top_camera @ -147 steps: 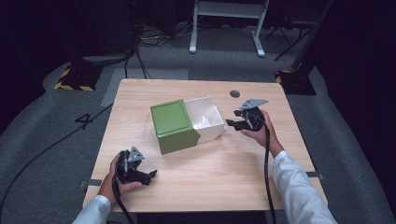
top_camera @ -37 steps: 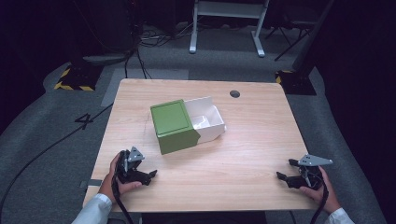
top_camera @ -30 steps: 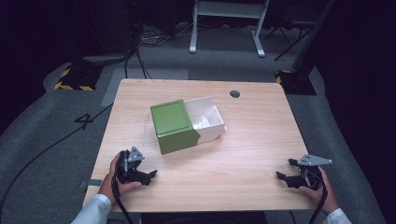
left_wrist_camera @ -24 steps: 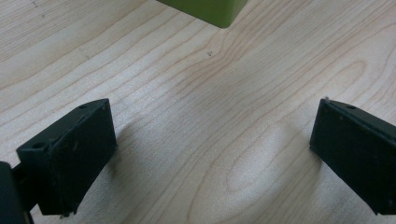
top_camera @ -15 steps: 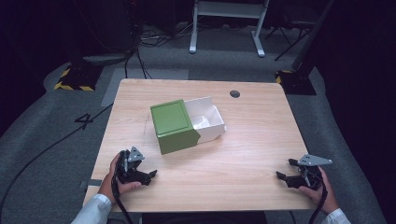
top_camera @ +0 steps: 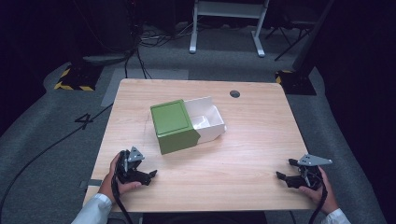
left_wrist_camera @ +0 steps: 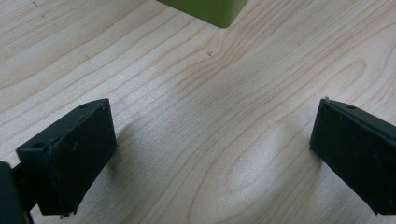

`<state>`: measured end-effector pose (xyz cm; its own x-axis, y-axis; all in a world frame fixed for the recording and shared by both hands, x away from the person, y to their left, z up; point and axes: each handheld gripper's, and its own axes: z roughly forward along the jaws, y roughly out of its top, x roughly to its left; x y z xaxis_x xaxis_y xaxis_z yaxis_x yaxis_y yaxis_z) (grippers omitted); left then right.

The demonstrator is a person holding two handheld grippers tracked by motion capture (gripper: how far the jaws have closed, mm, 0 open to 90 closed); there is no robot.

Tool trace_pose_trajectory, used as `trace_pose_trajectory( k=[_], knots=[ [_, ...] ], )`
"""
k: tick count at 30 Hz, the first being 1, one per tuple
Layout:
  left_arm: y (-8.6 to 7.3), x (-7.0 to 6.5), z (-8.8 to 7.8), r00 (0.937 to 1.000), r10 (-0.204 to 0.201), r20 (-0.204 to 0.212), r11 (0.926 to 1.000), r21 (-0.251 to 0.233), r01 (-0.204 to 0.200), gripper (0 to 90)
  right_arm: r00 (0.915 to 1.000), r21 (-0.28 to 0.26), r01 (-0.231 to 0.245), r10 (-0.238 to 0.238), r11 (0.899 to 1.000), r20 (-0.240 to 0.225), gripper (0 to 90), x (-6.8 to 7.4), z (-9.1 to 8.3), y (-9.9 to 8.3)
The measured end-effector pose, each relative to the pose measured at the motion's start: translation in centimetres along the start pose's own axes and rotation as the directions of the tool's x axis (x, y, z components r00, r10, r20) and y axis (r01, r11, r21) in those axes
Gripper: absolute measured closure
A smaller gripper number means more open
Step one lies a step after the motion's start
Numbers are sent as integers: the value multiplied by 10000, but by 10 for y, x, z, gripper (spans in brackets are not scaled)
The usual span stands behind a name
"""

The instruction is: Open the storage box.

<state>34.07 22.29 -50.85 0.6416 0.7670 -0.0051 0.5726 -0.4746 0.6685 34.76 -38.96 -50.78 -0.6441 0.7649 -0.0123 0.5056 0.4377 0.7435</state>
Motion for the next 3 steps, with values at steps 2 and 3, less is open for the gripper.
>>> trace_pose_trajectory(
  k=[2,3],
  knots=[
    [0,0,0,10000,1,-1,10000,1,-1,5,10000,-1,0,0,10000,-2,153,0,0,0],
    [0,0,0,10000,1,-1,10000,1,-1,5,10000,0,2,-2,10000,-2,153,0,0,0]
  ],
)
